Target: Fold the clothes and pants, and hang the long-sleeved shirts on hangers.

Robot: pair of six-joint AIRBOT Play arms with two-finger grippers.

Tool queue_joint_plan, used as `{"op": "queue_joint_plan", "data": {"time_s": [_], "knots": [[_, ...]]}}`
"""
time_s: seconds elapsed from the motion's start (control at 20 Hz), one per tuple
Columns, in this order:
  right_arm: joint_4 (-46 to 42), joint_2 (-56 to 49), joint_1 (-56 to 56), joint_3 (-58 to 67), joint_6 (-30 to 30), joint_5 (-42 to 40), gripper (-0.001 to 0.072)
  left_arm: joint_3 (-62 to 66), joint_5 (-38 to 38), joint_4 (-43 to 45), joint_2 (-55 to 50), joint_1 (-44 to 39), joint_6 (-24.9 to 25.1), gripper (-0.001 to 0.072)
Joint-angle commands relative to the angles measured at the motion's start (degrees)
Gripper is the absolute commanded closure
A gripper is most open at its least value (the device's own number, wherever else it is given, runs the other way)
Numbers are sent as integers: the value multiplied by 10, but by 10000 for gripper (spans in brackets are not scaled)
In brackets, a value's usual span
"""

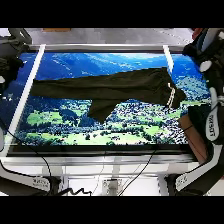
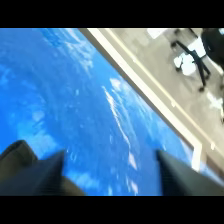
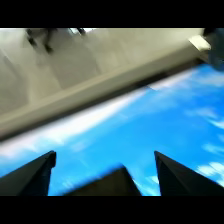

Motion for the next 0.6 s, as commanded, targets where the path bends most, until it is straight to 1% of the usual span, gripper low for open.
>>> {"op": "queue_joint_plan", "data": {"time_s": [0.0,0.05,0.1,0.15,0.2,0.25,0.35,0.4,0.5,0.55], "knots": [[-30,53,-54,3,0,187,164,0,-218,86,45,23,7,662],[-30,68,-75,3,0,233,243,-2,-283,128,56,24,22,676],[-30,79,-95,3,0,279,264,-11,-340,151,67,16,34,677],[-30,88,-112,3,0,318,263,-30,-385,149,80,4,61,677],[-30,94,-127,3,0,358,263,-53,-414,149,97,-14,70,676],[-30,97,-142,3,-1,402,263,-88,-425,149,118,-41,69,677],[-30,97,-163,3,-6,477,264,-165,-422,149,165,-110,69,677],[-30,97,-171,3,-23,504,263,-203,-420,149,185,-148,62,677],[-30,97,-180,3,-47,540,264,-269,-416,149,204,-228,27,671],[-30,97,-180,3,-49,550,264,-296,-414,149,203,-264,18,558]]}}
